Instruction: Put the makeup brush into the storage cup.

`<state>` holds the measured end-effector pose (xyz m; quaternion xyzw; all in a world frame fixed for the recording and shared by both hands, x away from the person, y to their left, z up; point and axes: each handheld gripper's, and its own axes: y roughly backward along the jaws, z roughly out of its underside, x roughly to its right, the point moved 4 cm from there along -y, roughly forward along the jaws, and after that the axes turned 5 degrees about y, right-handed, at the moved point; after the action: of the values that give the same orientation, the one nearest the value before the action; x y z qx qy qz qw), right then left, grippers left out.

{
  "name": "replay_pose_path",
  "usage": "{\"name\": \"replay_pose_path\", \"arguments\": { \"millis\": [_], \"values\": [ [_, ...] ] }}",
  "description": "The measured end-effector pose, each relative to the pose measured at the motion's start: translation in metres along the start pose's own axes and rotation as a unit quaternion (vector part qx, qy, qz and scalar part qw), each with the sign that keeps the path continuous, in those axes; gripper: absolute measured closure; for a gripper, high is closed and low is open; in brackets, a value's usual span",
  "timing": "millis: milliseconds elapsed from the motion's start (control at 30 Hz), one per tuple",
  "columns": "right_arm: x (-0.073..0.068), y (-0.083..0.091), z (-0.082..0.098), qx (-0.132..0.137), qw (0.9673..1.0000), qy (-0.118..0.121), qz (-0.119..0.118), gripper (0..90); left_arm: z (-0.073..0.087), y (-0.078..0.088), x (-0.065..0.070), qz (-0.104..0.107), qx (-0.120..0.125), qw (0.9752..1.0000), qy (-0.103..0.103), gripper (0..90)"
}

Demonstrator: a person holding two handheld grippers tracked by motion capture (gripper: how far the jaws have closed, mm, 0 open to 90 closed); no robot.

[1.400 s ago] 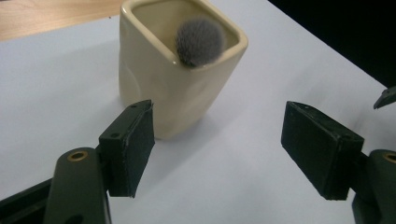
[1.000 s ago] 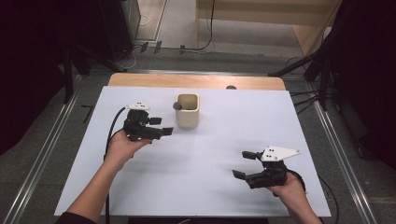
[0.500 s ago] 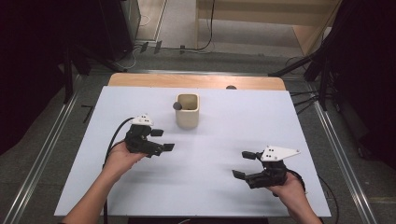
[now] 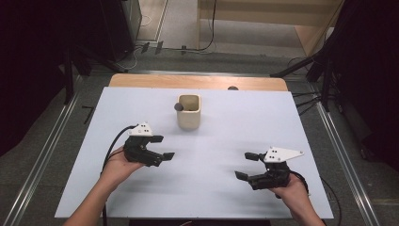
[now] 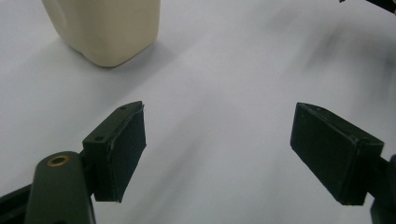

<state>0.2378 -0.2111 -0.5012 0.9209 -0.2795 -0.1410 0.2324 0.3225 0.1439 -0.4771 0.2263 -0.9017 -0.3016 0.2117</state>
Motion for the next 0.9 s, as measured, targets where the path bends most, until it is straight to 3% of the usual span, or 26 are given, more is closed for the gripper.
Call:
{"name": "replay_pose_path", "arguments": {
  "millis": [233,900],
  "values": [
    [0.001,0.001,0.000,0.001,1.0000,-0.002,0.003,21.0,0.008,0.007,0.005,-0.004,0.003,1.0000,-0.009,18.3],
    [0.004,0.002,0.001,0.002,0.9999,-0.007,0.008,21.1,0.028,0.021,0.007,-0.008,0.020,0.9997,-0.007,18.3]
  ]
}}
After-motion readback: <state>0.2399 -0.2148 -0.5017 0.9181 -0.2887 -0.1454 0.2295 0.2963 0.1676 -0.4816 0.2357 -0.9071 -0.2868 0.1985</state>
